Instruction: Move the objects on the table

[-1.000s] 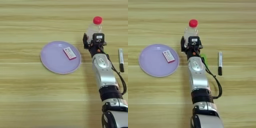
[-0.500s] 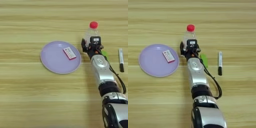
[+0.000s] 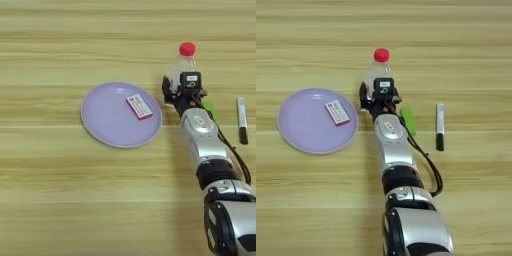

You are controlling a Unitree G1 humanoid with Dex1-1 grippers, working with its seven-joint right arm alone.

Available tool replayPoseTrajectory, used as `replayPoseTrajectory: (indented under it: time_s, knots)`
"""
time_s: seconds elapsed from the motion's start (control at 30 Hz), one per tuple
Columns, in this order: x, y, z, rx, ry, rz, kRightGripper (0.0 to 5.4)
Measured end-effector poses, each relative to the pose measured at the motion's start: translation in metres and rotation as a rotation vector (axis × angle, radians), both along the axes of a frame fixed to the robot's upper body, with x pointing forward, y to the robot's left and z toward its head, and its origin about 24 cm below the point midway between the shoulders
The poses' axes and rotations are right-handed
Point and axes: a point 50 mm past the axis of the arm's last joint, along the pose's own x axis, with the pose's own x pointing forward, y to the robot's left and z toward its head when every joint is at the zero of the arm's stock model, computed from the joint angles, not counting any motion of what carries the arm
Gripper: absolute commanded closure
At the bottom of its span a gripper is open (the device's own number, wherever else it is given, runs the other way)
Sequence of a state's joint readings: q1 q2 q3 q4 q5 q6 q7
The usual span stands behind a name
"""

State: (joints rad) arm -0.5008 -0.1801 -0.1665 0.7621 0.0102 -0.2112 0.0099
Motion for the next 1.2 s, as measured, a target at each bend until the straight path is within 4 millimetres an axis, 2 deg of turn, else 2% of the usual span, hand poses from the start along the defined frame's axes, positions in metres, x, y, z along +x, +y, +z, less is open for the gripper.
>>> replayPoseTrajectory:
  time_s: [0.37,0.93,1.03,1.2]
  knots:
    - [0.001,0.001,0.003,-0.002,-0.016,0.002,0.04]
    - [-0.001,0.001,0.004,0.007,-0.023,0.0,0.04]
    - [-0.007,0.001,0.0,0.018,-0.015,-0.003,0.04]
    - [-0.016,0.005,0.004,0.023,-0.033,0.005,0.04]
